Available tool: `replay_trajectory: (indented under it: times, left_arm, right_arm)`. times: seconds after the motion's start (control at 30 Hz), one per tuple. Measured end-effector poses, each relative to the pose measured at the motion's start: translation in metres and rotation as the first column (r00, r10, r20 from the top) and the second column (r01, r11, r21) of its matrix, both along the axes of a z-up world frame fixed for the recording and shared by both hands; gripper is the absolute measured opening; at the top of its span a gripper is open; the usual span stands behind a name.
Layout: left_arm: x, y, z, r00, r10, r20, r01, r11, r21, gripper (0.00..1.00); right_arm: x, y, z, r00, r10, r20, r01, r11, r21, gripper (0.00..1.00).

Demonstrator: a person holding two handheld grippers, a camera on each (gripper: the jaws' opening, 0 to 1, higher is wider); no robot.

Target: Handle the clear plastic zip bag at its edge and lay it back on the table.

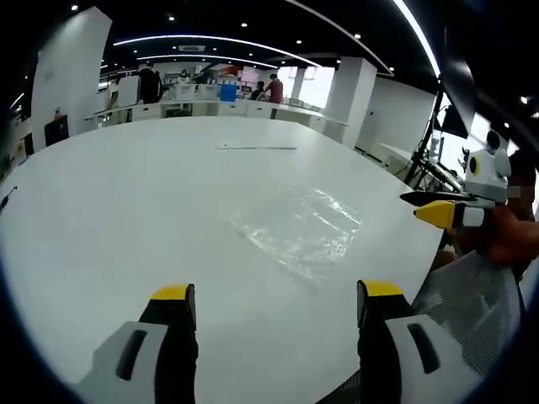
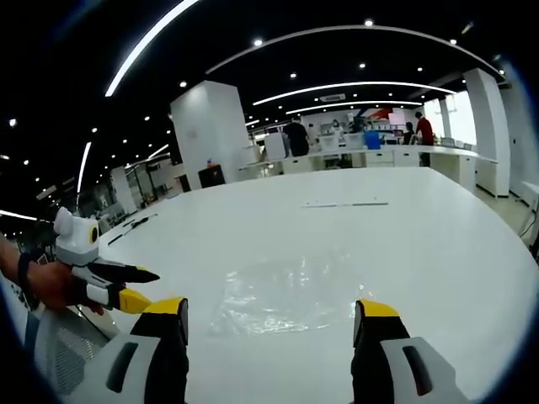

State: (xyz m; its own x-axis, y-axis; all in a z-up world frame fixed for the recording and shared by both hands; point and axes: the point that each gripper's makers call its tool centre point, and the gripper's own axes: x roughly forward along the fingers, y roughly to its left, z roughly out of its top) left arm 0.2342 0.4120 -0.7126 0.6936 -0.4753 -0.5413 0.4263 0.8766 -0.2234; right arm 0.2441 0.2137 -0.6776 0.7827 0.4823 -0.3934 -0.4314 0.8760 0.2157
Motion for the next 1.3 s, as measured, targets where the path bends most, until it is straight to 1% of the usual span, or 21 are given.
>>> replay_trajectory:
  times: [0.3, 0.6, 0.87, 1.07, 1.3]
  left_arm:
    - [0.003, 0.003, 0.000, 1.000, 0.004, 0.006, -0.004, 1.000, -0.001, 0.77]
    - [0.002, 0.003, 0.000, 1.000, 0.003, 0.007, -0.003, 1.000, 0.015, 0.76]
    - [0.002, 0.004, 0.001, 1.000, 0.018, 0.000, -0.018, 1.000, 0.003, 0.76]
    - [0.003, 0.007, 0.001, 1.000, 0.027, 0.004, -0.027, 1.000, 0.003, 0.75]
    - [0.002, 0.006, 0.001, 1.000, 0.026, 0.004, -0.026, 1.000, 0.005, 0.74]
  right_arm:
    - [0.001, 0.000, -0.002, 1.000, -0.001, -0.020, 0.002, 1.000, 0.020, 0.78]
    - [0.002, 0.003, -0.004, 0.999, 0.019, -0.031, -0.019, 1.000, 0.016, 0.78]
    - [0.012, 0.014, -0.006, 0.998, 0.053, -0.033, -0.052, 0.999, 0.009, 0.78]
    - [0.015, 0.024, -0.014, 0.995, 0.088, -0.048, -0.088, 0.996, -0.003, 0.78]
    - [0.015, 0.026, -0.017, 0.993, 0.106, -0.053, -0.107, 0.994, -0.006, 0.77]
